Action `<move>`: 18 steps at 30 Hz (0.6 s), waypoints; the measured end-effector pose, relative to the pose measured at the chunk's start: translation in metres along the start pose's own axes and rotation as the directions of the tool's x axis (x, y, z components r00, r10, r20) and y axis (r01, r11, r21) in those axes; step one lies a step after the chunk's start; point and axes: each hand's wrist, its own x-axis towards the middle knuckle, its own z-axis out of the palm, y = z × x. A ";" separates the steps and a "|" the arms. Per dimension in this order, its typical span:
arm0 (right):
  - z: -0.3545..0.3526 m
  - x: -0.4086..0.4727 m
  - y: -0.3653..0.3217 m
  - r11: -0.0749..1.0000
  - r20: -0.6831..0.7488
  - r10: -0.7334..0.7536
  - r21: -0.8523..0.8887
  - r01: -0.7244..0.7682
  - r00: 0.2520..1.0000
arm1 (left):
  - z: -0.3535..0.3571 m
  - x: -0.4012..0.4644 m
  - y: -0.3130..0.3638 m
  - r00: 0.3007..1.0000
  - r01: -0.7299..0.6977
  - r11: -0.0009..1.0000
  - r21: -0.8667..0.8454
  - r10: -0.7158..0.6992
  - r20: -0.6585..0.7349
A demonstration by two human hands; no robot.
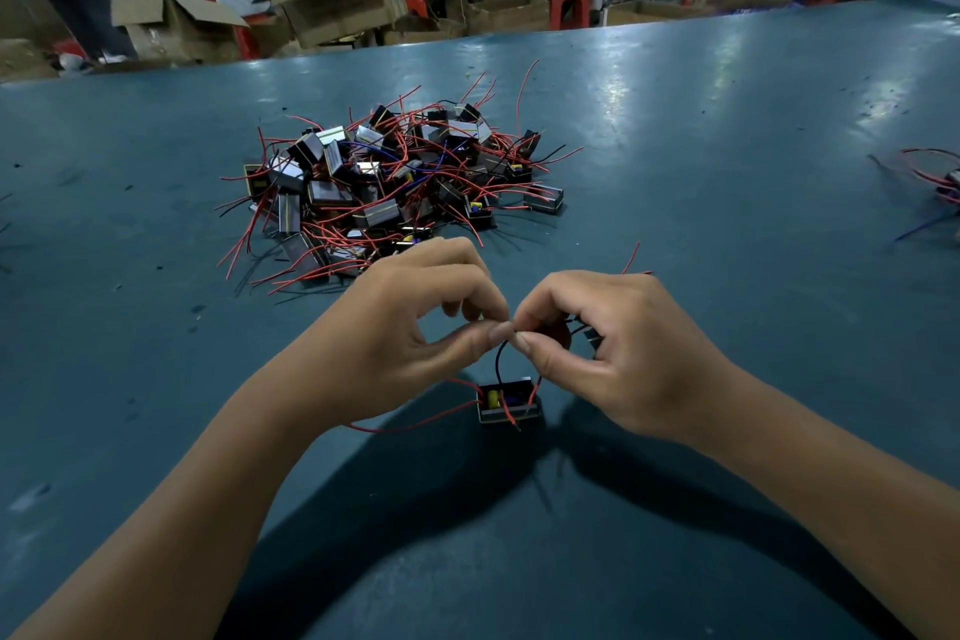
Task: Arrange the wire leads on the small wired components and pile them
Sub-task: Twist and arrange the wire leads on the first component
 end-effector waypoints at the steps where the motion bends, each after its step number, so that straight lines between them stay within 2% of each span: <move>1: 0.000 0.000 0.000 1.000 -0.005 -0.008 -0.008 0.008 1.000 | 0.001 -0.001 0.002 0.999 0.052 0.997 -0.063 -0.051 0.018; 6: 0.003 -0.001 -0.002 0.999 -0.027 -0.022 -0.044 0.020 0.999 | 0.004 0.002 0.009 0.963 0.271 0.926 -0.262 -0.265 0.059; 10: 0.005 -0.001 -0.002 1.000 -0.028 0.025 -0.011 -0.025 0.999 | 0.010 0.003 0.008 0.885 0.447 0.780 -0.438 -0.455 0.094; 12: 0.006 -0.001 -0.001 0.996 -0.062 0.075 0.045 -0.073 0.995 | 0.013 0.003 0.008 0.860 0.469 0.730 -0.498 -0.506 0.068; 14: 0.006 -0.001 0.001 0.982 -0.103 0.160 0.122 -0.147 0.982 | 0.013 0.003 0.007 0.874 0.432 0.752 -0.497 -0.485 0.025; 18: 0.010 -0.001 0.003 0.950 -0.111 0.269 0.196 -0.244 0.957 | 0.010 0.002 0.007 0.926 0.347 0.884 -0.314 -0.377 -0.037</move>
